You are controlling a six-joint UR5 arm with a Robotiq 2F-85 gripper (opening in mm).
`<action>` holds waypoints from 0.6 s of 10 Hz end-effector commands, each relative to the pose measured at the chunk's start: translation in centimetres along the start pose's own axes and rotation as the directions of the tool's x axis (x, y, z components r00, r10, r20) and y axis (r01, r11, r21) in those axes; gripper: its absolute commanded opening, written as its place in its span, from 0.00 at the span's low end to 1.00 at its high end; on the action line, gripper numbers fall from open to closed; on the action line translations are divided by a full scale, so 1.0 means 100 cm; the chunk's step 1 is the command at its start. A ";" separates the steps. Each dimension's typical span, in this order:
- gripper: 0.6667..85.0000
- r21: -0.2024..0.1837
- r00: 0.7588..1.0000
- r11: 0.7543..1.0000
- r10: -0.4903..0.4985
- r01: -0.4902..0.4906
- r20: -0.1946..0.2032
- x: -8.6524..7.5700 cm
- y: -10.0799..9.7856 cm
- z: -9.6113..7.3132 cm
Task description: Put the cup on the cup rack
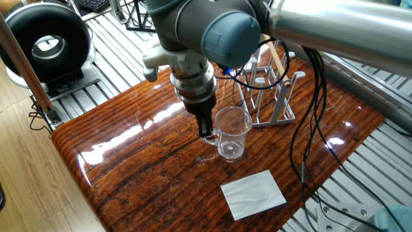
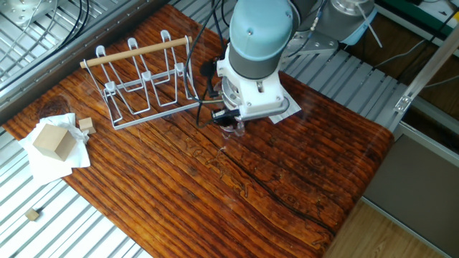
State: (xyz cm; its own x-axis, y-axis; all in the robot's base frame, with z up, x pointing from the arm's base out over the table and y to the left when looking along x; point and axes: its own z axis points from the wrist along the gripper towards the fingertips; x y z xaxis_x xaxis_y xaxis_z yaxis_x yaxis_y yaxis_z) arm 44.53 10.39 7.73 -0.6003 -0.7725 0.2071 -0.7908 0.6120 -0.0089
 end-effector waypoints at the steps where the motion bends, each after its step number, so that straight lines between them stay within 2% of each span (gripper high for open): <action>1: 0.01 0.004 1.000 1.000 0.010 -0.010 0.020 -0.006 0.000 -0.008; 3: 0.01 -0.009 0.999 1.000 0.002 -0.002 0.051 -0.012 0.000 0.002; 5: 0.01 -0.013 0.999 1.000 0.006 -0.005 0.039 -0.012 0.000 0.001; 6: 0.01 0.004 1.000 1.000 0.004 -0.004 0.020 -0.009 -0.005 0.000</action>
State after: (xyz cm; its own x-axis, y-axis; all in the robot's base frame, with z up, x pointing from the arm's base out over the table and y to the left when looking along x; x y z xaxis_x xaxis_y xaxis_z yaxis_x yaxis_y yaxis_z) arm 45.19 10.79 7.47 -0.6029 -0.7764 0.1838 -0.7912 0.6115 -0.0124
